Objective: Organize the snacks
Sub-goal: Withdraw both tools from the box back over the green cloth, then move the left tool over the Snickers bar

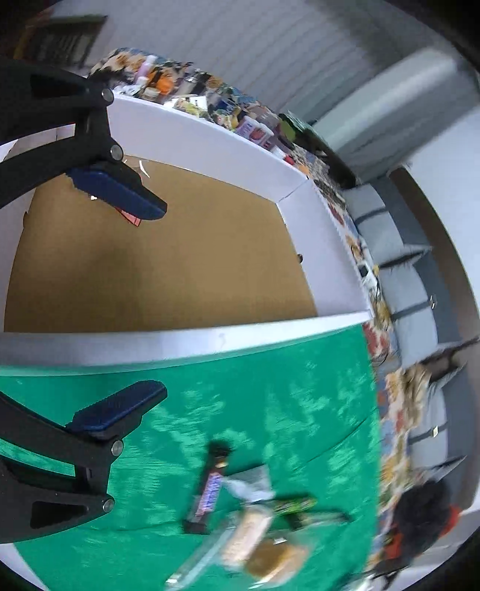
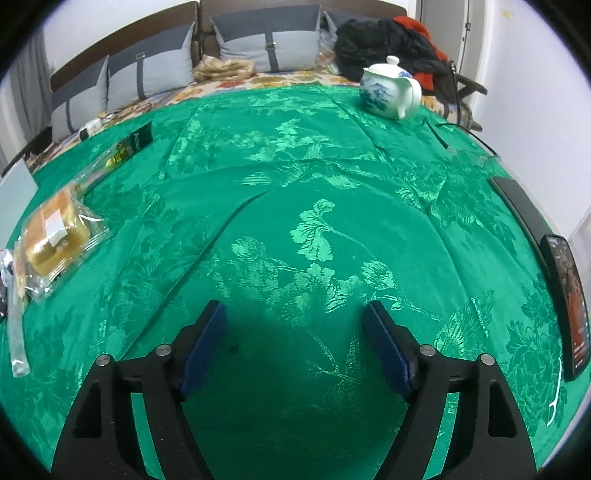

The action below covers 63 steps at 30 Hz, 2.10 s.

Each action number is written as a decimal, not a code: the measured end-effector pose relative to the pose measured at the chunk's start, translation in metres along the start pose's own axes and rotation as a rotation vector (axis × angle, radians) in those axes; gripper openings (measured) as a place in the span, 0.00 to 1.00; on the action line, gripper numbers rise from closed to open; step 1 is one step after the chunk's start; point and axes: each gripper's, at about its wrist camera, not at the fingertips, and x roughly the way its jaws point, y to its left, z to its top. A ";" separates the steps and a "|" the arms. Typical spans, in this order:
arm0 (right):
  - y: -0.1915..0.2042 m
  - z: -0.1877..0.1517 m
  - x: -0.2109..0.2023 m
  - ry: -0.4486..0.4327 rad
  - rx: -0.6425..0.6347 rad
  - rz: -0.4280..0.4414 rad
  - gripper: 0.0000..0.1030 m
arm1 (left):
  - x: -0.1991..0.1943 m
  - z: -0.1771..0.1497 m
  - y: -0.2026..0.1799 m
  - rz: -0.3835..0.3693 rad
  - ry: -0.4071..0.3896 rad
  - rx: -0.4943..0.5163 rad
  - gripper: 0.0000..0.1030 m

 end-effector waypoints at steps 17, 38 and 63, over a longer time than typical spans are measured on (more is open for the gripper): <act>0.000 0.000 0.003 0.007 -0.001 0.001 0.86 | -0.088 -0.010 0.007 0.109 -0.311 -0.197 1.00; -0.001 0.000 0.003 0.008 0.001 0.001 0.87 | 0.007 -0.039 -0.162 -0.341 0.062 -0.135 0.99; -0.001 0.000 0.002 0.008 0.001 0.001 0.87 | 0.012 -0.059 -0.152 -0.348 0.010 -0.182 1.00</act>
